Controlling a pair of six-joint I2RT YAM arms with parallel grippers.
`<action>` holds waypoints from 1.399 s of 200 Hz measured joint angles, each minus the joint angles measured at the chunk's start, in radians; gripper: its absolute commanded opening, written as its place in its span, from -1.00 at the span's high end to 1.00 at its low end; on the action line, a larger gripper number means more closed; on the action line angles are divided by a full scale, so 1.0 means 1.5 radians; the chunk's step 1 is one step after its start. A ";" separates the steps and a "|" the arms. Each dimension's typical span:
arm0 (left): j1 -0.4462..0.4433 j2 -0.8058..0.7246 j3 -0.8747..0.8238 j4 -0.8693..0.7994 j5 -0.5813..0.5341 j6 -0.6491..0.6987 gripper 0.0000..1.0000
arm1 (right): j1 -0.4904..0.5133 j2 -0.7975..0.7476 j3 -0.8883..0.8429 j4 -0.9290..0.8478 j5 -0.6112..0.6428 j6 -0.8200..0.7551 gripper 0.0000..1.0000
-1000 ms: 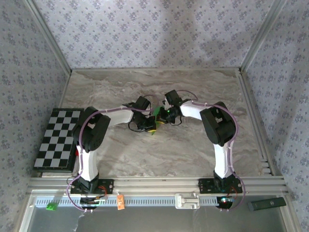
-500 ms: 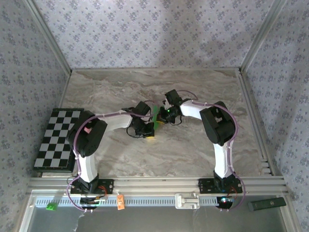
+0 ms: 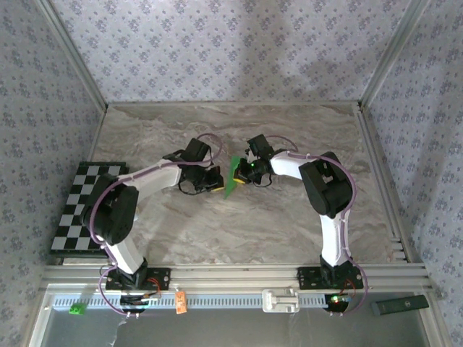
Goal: Fold a paper plane with a square sheet of paper (pick it up from the middle)
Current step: Fold the wing for the fifth time at the center of the table.
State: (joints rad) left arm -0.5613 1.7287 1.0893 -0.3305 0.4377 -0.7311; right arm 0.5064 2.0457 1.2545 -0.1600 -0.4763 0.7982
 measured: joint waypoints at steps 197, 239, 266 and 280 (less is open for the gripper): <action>-0.007 0.149 0.047 0.062 0.012 -0.032 1.00 | -0.022 0.015 0.026 -0.001 -0.012 -0.090 0.90; -0.007 0.149 0.047 0.059 0.011 -0.024 1.00 | -0.034 0.040 0.063 -0.026 -0.036 -0.142 0.90; -0.007 0.149 0.047 0.059 0.010 -0.020 1.00 | -0.038 0.051 0.077 -0.036 -0.048 -0.158 0.90; -0.007 0.149 0.047 0.059 0.008 -0.017 1.00 | -0.042 0.057 0.084 -0.040 -0.057 -0.162 0.89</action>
State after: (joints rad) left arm -0.5724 1.9526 1.1591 -0.2417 0.4500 -0.7567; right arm 0.4431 2.1307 1.3804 -0.2203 -0.5613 0.5556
